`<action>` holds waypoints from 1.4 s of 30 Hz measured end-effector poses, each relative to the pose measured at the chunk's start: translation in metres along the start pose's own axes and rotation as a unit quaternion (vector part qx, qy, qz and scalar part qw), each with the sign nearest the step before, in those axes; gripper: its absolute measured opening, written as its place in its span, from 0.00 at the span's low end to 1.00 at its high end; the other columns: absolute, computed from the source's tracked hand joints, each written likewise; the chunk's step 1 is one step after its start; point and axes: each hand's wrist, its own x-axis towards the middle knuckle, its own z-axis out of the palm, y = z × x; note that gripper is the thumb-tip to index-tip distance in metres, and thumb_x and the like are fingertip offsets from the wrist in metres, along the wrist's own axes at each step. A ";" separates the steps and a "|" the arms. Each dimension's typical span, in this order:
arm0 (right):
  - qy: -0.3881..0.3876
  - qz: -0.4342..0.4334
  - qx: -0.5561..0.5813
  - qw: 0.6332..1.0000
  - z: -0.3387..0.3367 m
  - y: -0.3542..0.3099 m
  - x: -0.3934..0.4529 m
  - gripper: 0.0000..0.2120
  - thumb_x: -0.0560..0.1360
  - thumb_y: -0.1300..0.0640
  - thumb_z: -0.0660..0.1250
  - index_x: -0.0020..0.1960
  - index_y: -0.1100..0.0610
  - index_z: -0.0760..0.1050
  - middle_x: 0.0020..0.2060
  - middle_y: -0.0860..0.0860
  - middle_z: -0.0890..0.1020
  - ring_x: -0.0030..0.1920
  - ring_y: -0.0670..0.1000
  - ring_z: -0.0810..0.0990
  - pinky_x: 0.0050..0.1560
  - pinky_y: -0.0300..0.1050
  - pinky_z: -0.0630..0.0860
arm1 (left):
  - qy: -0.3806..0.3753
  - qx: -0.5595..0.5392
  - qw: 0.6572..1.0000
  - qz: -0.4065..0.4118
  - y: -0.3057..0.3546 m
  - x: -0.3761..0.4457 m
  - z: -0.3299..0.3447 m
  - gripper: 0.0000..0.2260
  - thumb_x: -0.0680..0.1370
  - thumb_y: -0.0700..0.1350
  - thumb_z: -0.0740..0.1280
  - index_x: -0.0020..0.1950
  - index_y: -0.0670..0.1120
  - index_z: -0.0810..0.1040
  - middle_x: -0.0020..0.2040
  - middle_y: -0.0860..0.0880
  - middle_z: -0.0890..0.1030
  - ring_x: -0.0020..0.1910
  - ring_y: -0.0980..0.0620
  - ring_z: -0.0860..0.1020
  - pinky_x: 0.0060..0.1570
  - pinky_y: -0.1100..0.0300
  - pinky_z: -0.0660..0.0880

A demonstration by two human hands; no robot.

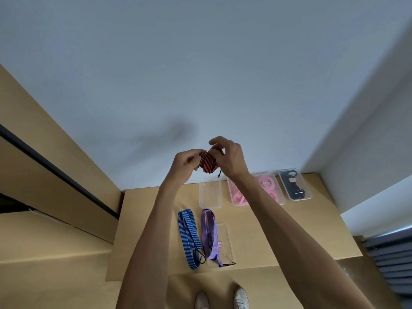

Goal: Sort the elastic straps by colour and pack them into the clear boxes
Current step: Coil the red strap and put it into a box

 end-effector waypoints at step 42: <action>-0.098 0.235 0.422 0.870 -0.004 0.027 -0.005 0.09 0.77 0.57 0.63 0.48 0.59 0.80 0.42 0.54 0.82 0.44 0.50 0.79 0.47 0.44 0.73 | 0.020 -0.363 0.930 -0.060 0.019 0.002 0.024 0.17 0.82 0.35 0.64 0.70 0.44 0.73 0.54 0.38 0.83 0.50 0.40 0.82 0.52 0.54 0.79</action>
